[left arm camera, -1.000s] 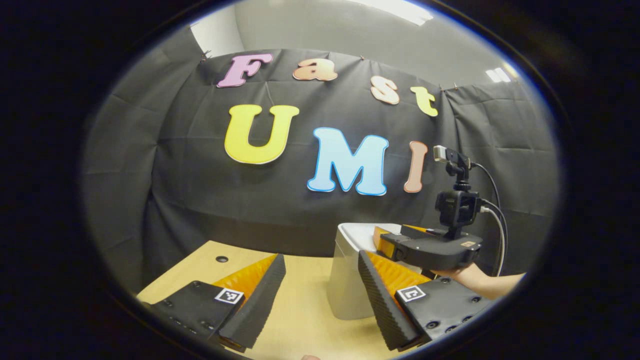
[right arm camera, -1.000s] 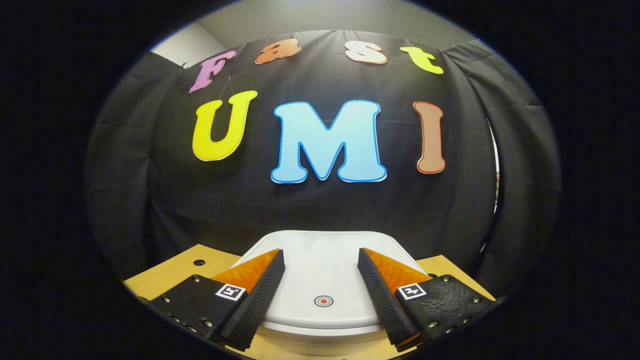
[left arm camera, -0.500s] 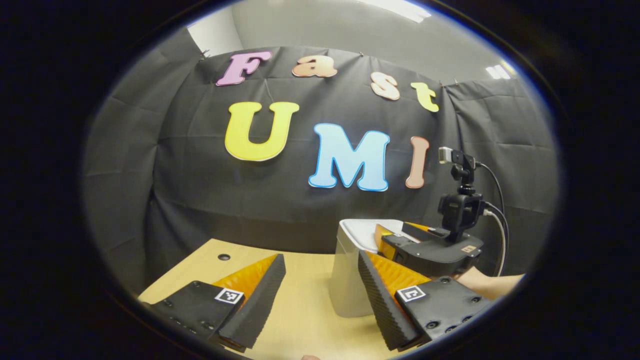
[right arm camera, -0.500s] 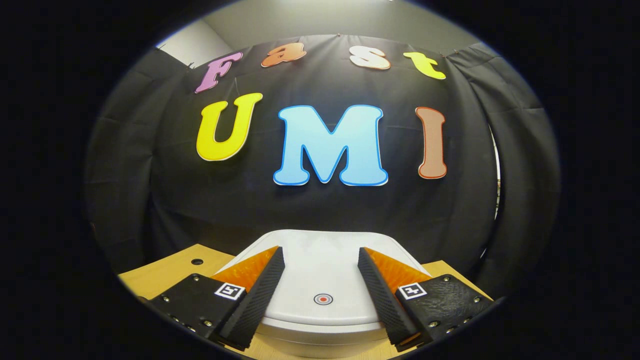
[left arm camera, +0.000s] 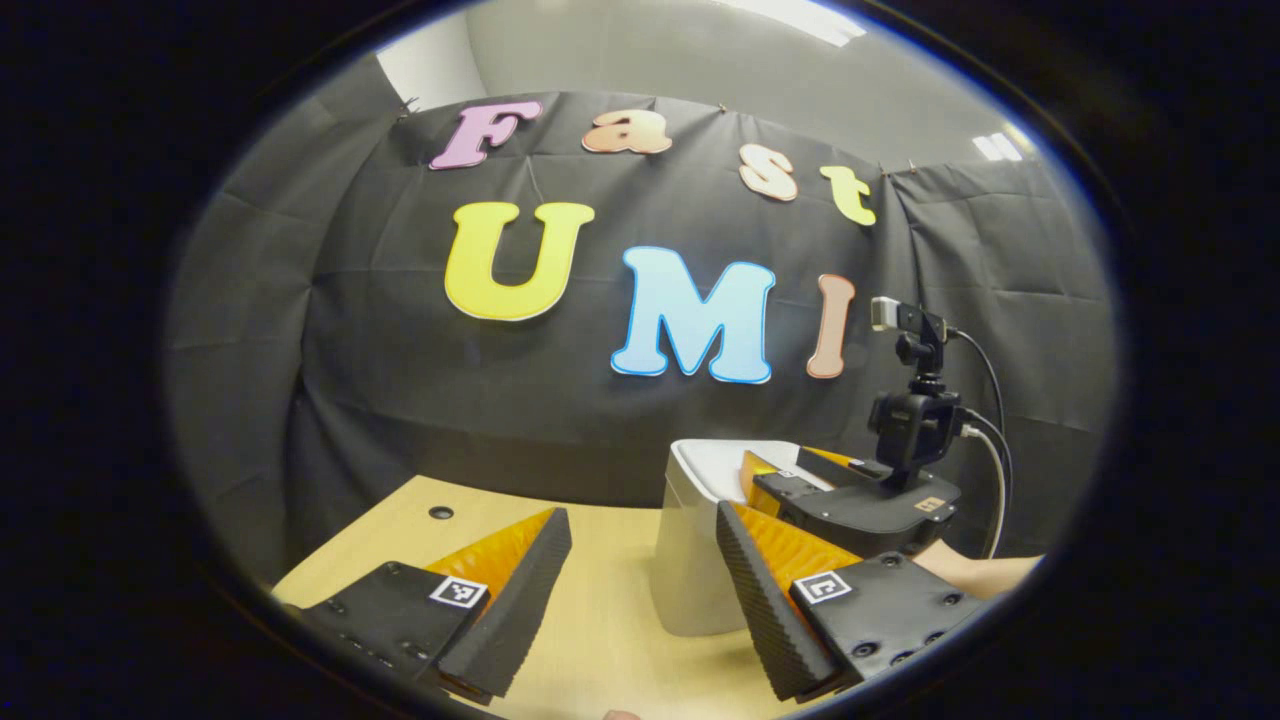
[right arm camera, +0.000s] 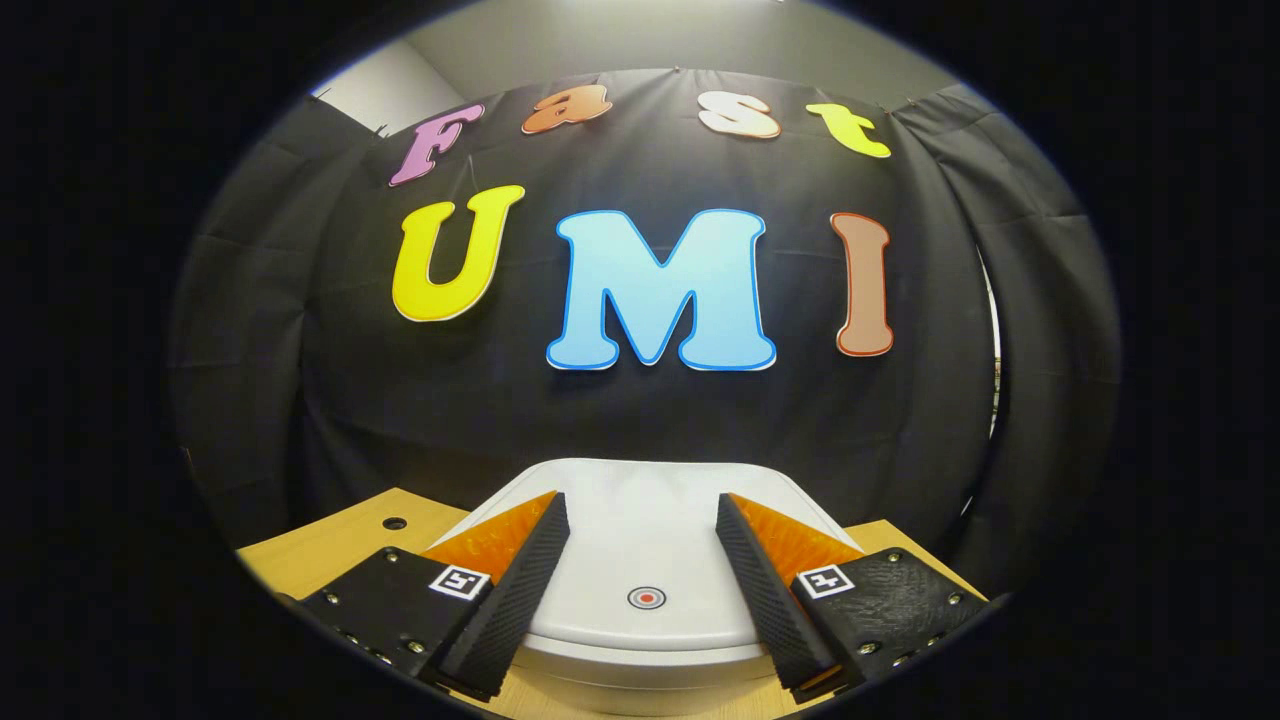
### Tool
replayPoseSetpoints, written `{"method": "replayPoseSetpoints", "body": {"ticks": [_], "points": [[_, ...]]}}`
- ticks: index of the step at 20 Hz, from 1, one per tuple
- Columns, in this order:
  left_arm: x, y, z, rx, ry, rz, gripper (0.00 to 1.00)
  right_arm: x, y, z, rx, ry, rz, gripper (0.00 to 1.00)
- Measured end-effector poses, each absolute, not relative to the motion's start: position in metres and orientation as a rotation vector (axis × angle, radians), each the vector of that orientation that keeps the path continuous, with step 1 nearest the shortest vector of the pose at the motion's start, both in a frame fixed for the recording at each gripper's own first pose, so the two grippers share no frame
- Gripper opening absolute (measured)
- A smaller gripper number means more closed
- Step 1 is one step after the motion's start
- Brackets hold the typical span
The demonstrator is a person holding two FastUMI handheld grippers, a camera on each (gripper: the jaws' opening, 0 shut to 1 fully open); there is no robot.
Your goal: Press the lid of the desktop garbage bin to open it, pick up the crumpled paper on the desktop and throw it into the bin, then pick up the pop can on the desktop and drop it into the bin, and finally close the garbage bin lid.
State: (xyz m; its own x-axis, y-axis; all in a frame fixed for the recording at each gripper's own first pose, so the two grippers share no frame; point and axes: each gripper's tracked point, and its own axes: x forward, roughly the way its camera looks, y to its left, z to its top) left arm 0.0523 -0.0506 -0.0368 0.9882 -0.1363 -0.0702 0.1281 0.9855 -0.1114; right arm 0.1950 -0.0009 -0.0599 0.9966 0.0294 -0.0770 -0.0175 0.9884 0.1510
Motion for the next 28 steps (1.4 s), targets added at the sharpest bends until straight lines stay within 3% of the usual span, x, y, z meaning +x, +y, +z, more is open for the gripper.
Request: {"method": "replayPoseSetpoints", "body": {"ticks": [10, 17, 22, 28], "points": [[0.033, -0.049, -0.018, -0.111, 0.024, -0.098, 0.96, 0.195, -0.001, -0.052, 0.148, 0.026, 0.013, 0.95], [0.024, -0.034, -0.014, -0.101, 0.006, -0.012, 0.96, 0.189, -0.001, -0.053, 0.201, 0.09, 0.016, 0.95], [0.019, -0.025, -0.011, -0.086, -0.01, 0.071, 0.96, 0.154, -0.012, -0.05, 0.2, 0.128, 0.05, 0.95], [0.018, -0.023, -0.017, -0.066, -0.032, 0.15, 0.96, 0.095, -0.036, -0.022, 0.14, 0.04, 0.088, 0.95]]}}
